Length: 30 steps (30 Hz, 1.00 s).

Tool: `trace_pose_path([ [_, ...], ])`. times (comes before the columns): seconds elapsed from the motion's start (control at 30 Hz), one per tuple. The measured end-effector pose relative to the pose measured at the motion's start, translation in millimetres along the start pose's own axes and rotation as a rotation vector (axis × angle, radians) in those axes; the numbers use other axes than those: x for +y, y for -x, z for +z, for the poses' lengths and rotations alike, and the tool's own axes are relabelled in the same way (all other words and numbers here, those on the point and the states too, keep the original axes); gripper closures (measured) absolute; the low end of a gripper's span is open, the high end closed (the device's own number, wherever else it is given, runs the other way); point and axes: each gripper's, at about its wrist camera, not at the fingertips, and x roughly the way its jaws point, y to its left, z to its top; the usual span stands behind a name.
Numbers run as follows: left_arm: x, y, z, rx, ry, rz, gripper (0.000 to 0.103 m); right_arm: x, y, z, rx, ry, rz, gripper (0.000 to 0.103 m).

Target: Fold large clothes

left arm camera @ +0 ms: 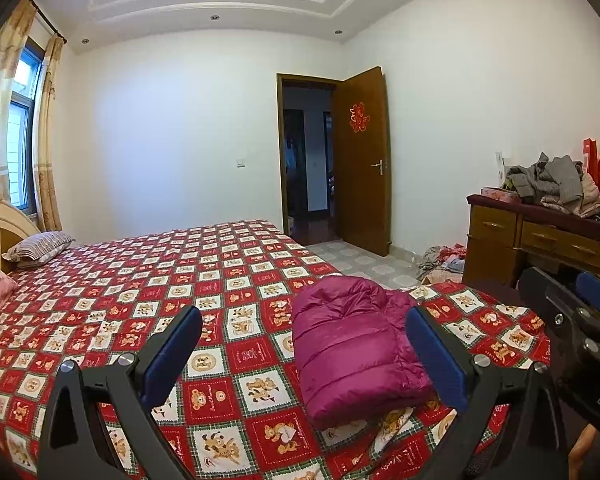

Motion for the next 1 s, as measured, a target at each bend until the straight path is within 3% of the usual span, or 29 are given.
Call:
trace_pose_path([
  [1.0, 0.2, 3.7, 3.2, -0.039, -0.002, 0.046, 0.001, -4.8, 1.2, 1.7, -0.013, -0.001, -0.003, 0.008],
])
